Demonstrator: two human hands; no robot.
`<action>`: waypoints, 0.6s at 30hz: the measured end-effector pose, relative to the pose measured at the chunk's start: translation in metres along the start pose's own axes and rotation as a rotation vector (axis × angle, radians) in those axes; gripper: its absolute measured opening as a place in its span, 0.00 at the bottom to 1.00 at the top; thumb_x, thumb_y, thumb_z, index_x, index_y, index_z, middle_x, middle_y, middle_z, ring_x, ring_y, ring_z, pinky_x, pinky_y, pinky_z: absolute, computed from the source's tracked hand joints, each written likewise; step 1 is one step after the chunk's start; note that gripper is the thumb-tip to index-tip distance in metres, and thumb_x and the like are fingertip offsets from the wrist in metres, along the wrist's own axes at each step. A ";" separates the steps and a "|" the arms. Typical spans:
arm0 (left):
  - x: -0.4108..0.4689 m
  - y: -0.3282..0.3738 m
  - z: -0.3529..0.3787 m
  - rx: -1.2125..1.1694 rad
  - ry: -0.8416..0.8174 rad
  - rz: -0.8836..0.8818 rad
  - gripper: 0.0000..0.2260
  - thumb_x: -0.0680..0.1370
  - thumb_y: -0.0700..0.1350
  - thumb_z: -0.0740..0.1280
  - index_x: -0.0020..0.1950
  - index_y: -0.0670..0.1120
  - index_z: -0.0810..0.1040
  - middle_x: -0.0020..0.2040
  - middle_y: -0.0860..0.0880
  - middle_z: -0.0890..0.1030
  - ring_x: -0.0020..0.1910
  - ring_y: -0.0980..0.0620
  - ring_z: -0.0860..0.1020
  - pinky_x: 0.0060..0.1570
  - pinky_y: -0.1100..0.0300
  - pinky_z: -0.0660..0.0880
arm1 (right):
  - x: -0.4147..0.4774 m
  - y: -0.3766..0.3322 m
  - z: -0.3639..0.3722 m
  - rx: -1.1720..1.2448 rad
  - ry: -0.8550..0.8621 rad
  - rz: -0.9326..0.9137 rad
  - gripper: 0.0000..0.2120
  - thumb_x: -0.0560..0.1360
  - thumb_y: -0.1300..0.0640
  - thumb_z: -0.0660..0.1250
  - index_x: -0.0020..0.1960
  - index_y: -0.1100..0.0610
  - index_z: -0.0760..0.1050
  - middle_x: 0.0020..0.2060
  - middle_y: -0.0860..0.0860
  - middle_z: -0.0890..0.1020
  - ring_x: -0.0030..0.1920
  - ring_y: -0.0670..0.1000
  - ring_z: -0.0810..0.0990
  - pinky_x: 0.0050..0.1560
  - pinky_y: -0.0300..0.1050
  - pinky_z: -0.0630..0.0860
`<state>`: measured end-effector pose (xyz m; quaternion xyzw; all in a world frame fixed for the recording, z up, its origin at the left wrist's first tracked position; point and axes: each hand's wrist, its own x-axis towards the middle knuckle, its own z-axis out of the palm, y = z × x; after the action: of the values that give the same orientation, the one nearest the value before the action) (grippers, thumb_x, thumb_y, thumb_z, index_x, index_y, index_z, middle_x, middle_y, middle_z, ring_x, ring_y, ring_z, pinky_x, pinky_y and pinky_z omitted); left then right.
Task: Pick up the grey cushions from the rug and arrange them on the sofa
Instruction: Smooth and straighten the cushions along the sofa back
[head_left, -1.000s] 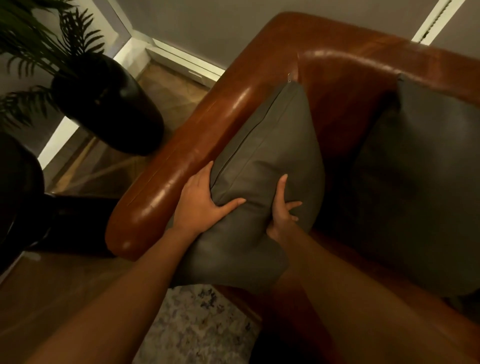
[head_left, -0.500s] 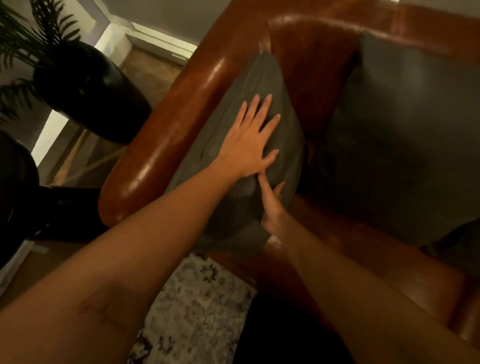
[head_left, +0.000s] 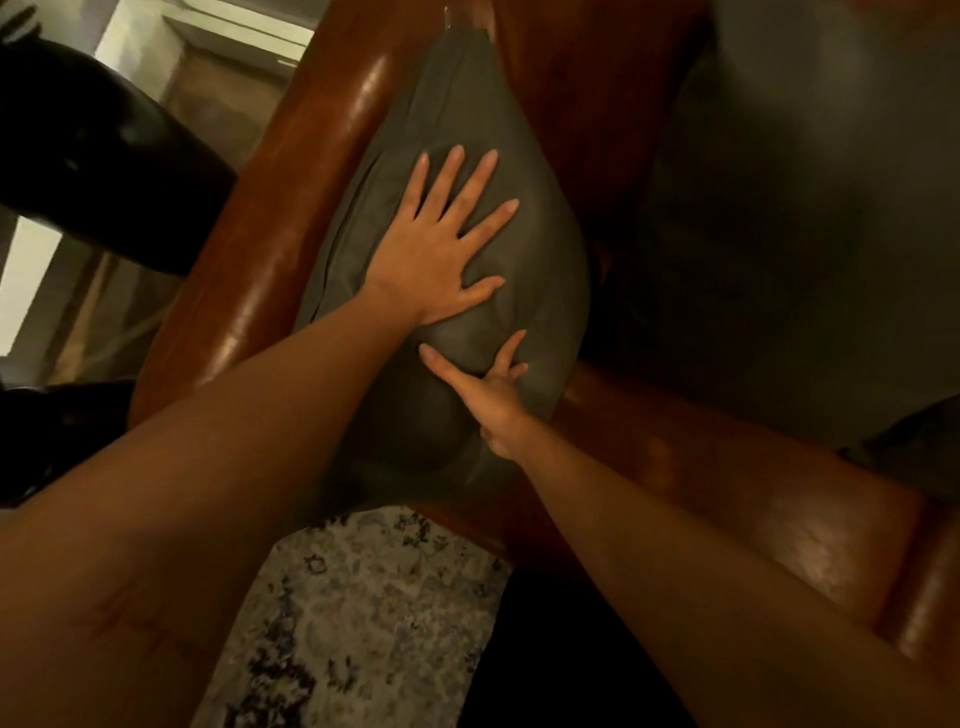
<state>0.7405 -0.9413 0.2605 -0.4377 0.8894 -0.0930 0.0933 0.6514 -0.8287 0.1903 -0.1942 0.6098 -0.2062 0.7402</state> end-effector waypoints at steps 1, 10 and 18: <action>0.002 -0.002 0.001 -0.006 -0.008 0.006 0.32 0.76 0.63 0.55 0.76 0.50 0.58 0.76 0.38 0.54 0.74 0.33 0.52 0.70 0.38 0.44 | 0.004 -0.003 0.000 -0.019 -0.005 0.019 0.72 0.44 0.26 0.73 0.70 0.34 0.25 0.76 0.49 0.31 0.78 0.56 0.40 0.74 0.62 0.56; 0.011 -0.001 0.002 0.005 -0.192 -0.051 0.33 0.77 0.63 0.54 0.78 0.53 0.48 0.78 0.41 0.42 0.76 0.36 0.41 0.71 0.41 0.36 | 0.009 -0.006 -0.006 -0.029 -0.053 0.039 0.66 0.53 0.28 0.74 0.70 0.34 0.26 0.76 0.49 0.31 0.77 0.58 0.40 0.73 0.67 0.52; 0.015 0.059 -0.017 0.013 -0.080 -0.011 0.32 0.71 0.53 0.63 0.74 0.44 0.64 0.75 0.33 0.52 0.74 0.31 0.50 0.71 0.41 0.40 | -0.023 0.036 -0.018 0.003 0.081 0.078 0.61 0.62 0.33 0.73 0.76 0.43 0.33 0.78 0.52 0.38 0.78 0.56 0.45 0.76 0.56 0.53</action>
<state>0.6823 -0.9160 0.2613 -0.4455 0.8819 -0.0815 0.1312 0.6320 -0.7861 0.1867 -0.1605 0.6462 -0.1859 0.7226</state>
